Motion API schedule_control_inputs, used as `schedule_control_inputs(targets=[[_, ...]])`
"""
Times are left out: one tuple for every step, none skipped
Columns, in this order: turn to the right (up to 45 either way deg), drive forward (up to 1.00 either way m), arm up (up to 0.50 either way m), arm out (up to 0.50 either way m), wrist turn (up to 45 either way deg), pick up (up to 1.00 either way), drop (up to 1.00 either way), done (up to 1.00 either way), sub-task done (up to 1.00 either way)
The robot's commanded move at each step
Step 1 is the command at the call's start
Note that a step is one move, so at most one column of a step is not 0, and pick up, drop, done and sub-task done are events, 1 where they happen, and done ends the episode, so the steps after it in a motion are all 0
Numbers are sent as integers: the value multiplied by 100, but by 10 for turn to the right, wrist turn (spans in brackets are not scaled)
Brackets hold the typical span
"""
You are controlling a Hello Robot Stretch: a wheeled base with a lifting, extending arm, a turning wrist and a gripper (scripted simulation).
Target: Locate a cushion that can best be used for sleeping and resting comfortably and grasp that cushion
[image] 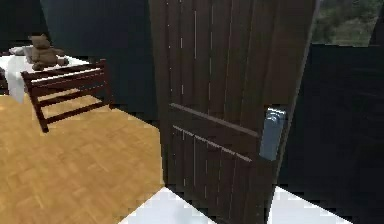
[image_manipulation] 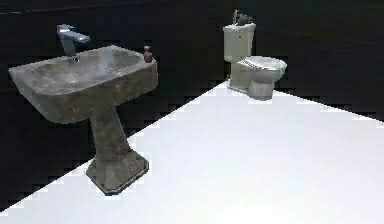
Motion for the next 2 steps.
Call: schedule_control_inputs(targets=[[-450, 0, 0, 0, 0, 0, 0, 0, 0], [-60, 0, 0, 0, 0, 0, 0, 0, 0]])
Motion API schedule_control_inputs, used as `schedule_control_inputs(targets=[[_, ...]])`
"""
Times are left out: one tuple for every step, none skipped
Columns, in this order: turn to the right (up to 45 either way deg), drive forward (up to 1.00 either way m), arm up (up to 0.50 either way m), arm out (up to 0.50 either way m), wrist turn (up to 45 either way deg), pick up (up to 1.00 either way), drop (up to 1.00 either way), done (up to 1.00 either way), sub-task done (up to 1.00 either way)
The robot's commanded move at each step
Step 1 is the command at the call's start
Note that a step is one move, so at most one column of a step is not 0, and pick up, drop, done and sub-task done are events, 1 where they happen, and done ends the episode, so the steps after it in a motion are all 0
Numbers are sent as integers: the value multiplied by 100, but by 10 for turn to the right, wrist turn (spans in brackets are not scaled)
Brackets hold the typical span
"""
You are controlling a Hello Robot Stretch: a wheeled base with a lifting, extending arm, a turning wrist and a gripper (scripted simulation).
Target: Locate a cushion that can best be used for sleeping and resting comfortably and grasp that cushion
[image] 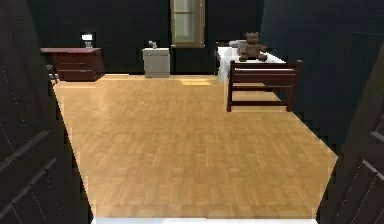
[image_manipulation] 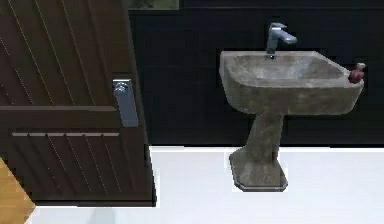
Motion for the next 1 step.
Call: schedule_control_inputs(targets=[[0, 100, 0, 0, 0, 0, 0, 0, 0]])
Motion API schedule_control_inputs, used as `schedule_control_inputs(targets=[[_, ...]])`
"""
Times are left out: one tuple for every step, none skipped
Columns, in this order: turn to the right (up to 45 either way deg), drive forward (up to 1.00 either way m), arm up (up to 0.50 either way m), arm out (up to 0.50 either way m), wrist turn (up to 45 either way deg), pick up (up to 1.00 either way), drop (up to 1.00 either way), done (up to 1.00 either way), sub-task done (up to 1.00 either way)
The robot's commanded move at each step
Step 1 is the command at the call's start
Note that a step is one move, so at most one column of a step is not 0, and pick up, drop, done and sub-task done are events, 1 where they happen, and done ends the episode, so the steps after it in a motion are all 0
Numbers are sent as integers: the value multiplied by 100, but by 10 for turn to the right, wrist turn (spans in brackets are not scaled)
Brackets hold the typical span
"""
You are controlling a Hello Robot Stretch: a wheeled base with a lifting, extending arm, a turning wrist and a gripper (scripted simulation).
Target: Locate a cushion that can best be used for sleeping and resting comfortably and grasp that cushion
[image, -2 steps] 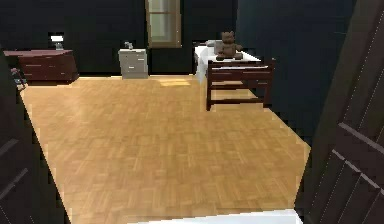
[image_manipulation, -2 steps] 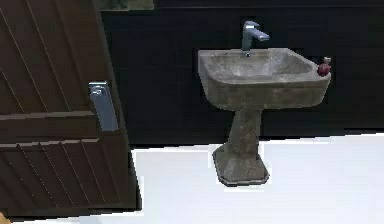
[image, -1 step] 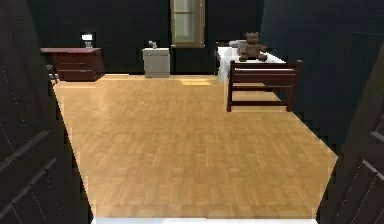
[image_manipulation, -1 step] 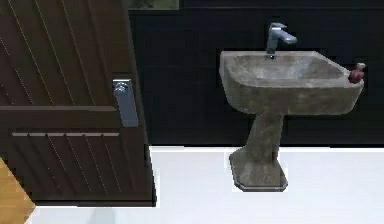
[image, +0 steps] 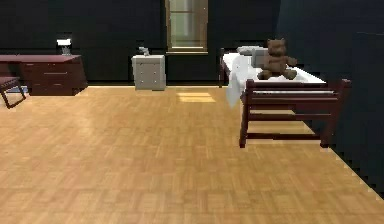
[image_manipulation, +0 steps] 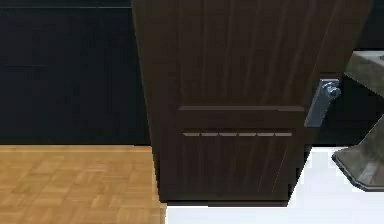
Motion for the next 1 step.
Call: schedule_control_inputs(targets=[[0, 100, 0, 0, 0, 0, 0, 0, 0]])
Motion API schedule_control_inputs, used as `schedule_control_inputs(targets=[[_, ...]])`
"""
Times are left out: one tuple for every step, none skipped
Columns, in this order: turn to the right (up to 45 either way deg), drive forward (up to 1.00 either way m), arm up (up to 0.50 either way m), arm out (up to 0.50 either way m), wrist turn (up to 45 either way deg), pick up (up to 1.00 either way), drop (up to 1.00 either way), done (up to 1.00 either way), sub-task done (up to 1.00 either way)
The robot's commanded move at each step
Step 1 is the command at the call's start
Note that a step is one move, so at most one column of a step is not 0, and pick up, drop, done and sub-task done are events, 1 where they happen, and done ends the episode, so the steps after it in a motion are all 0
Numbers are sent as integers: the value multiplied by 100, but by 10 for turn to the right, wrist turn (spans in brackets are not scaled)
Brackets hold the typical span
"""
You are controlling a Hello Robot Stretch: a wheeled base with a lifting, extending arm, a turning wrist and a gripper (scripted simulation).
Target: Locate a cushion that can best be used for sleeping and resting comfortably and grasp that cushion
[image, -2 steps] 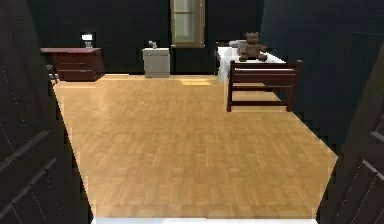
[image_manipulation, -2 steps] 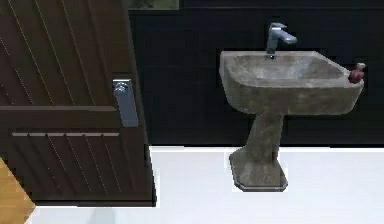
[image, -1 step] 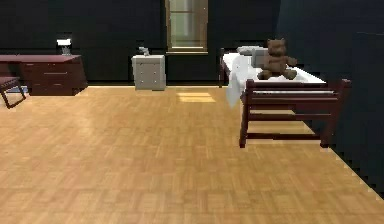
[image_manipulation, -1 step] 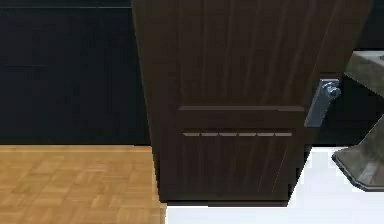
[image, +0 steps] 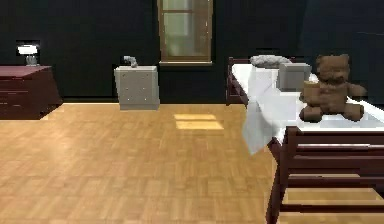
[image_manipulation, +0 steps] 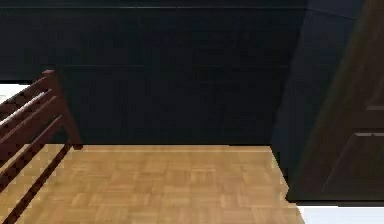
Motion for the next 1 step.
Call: schedule_control_inputs(targets=[[0, 100, 0, 0, 0, 0, 0, 0, 0]])
